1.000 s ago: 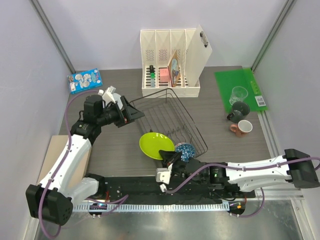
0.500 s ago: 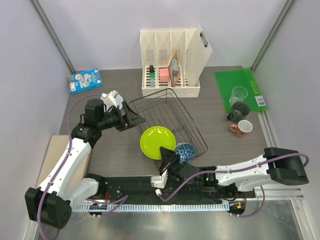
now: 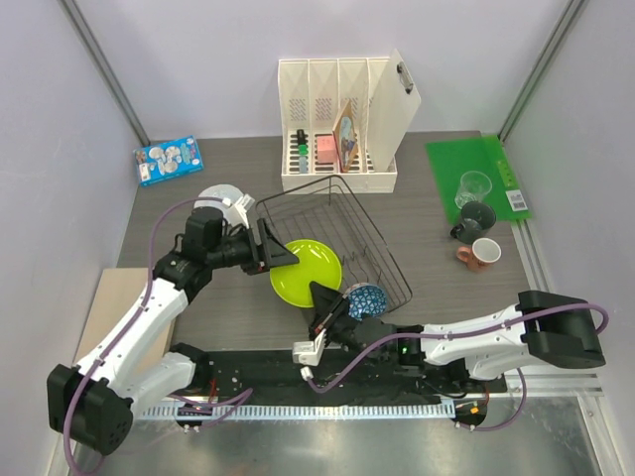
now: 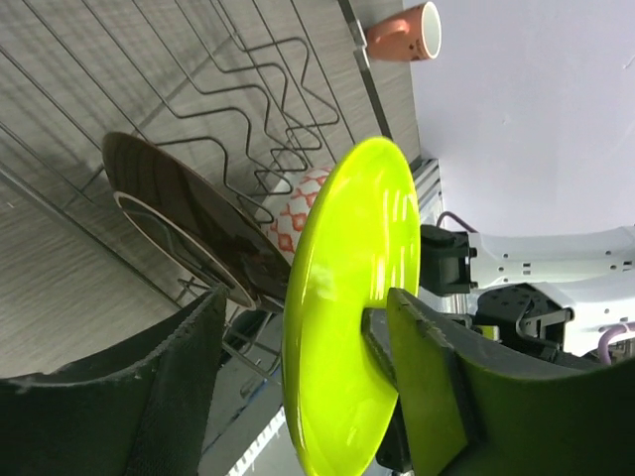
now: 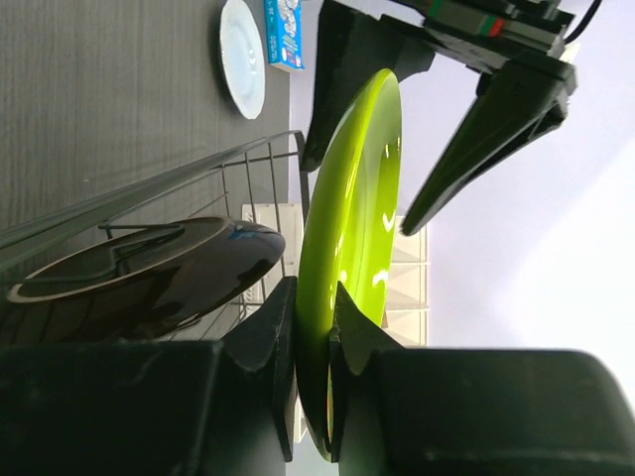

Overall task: Unload the mixed dishes from the dish rack
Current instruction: Place the plate at the center of the board.

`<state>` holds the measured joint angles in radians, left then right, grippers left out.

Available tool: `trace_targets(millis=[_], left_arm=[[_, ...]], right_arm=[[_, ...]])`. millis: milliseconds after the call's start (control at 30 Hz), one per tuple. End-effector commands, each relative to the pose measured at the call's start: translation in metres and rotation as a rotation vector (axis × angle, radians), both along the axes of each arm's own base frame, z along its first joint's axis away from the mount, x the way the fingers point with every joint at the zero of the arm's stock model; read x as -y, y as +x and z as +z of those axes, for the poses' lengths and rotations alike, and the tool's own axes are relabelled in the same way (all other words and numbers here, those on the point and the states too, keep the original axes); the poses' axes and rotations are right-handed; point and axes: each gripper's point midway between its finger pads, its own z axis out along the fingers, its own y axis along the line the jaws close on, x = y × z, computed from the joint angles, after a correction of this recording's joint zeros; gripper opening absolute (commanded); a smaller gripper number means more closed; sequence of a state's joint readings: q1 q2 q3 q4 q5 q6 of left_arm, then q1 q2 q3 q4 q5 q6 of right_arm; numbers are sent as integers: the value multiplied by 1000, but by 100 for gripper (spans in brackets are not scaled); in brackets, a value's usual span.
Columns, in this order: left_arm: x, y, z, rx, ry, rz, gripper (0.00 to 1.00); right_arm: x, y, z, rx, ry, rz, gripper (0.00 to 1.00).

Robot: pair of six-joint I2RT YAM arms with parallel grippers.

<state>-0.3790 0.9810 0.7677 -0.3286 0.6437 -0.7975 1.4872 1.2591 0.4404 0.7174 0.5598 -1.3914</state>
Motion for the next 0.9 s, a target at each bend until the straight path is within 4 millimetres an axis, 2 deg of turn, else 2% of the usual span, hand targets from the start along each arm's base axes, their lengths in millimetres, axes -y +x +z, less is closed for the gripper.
trace_targets(millis=[0, 133, 233, 267, 300, 333, 400, 433, 467, 533, 567, 633, 667, 833, 867], left_arm=[[6, -3, 5, 60, -12, -35, 61], [12, -6, 10, 79, -24, -64, 50], [14, -5, 13, 96, -25, -70, 26], [14, -5, 14, 96, -25, -68, 11], [14, -3, 14, 98, -22, -65, 1], [14, -3, 15, 101, -20, -61, 0], [13, 0, 18, 111, -18, -50, 0], [11, 3, 18, 118, -7, -26, 0], [9, 5, 21, 130, 0, -13, 0], [6, 11, 24, 146, 18, 19, 0], [5, 14, 31, 168, 23, 29, 0], [0, 21, 35, 179, 46, 69, 0], [-1, 25, 46, 204, 44, 84, 0], [-15, 44, 68, 241, 65, 200, 0], [-21, 49, 70, 238, 71, 240, 0]], right_arm=[[-12, 3, 43, 40, 131, 20, 1], [-15, 2, 43, 37, 130, 34, 1], [-16, 3, 44, 35, 135, 32, 1], [-15, 4, 44, 32, 142, 26, 1], [-14, 3, 46, 30, 156, 26, 1], [-12, 6, 47, 27, 164, 9, 1], [-9, 7, 48, 22, 174, -4, 13], [-8, 7, 48, 23, 174, -10, 19], [-5, 9, 49, 20, 180, -27, 34], [-2, 11, 47, 13, 182, -51, 44], [3, 14, 48, 9, 192, -83, 58], [8, 15, 56, -32, 271, -111, 66], [13, 17, 62, -54, 316, -146, 70], [32, 21, 104, -296, 691, -212, 81], [41, 19, 119, -332, 773, -203, 90]])
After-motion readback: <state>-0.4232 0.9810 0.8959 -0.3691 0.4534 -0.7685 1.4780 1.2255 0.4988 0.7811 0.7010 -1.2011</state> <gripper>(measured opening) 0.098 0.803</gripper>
